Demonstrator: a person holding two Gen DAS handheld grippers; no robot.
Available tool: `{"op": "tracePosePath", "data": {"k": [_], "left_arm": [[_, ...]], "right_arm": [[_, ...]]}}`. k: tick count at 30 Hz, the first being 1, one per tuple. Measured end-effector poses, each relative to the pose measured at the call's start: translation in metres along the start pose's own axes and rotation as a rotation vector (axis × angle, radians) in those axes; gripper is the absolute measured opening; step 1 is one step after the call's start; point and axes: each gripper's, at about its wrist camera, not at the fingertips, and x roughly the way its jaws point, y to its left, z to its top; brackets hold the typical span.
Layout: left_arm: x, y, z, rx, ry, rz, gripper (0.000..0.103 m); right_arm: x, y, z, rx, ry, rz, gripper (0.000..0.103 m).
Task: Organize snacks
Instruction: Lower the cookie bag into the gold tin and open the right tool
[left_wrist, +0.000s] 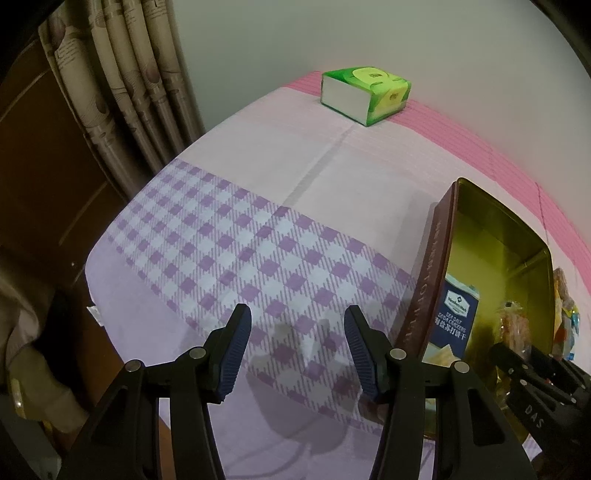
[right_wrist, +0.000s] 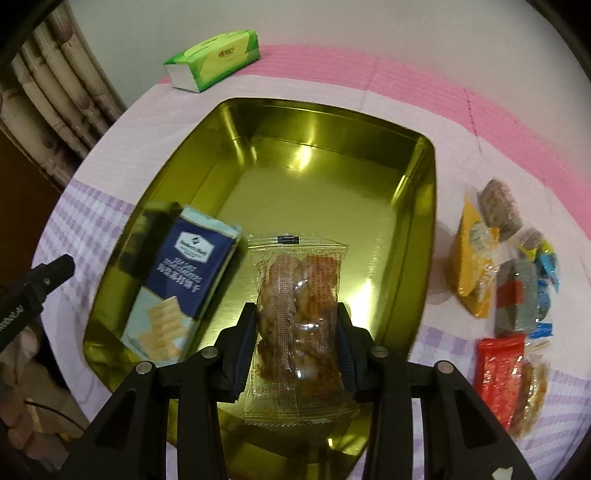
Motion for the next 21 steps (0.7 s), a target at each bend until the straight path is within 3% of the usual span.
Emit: {"op": "tracePosePath", "data": {"k": [8, 18, 21], "left_arm": [[0.0001, -0.0007, 0.0001, 0.002, 0.0, -0.003, 0.054], [0.0006, 0.0, 0.0003, -0.001, 0.004, -0.004, 0.054], [0.0005, -0.0001, 0.0001, 0.001, 0.003, -0.004, 0.054]], "right_arm": [[0.0018, -0.0002, -0.0013, -0.035, 0.001, -0.067, 0.037], [0.0023, 0.0017, -0.0018, -0.054, -0.003, -0.051, 0.04], [-0.0002, 0.0008, -0.0018, -0.048, -0.007, -0.032, 0.047]]}}
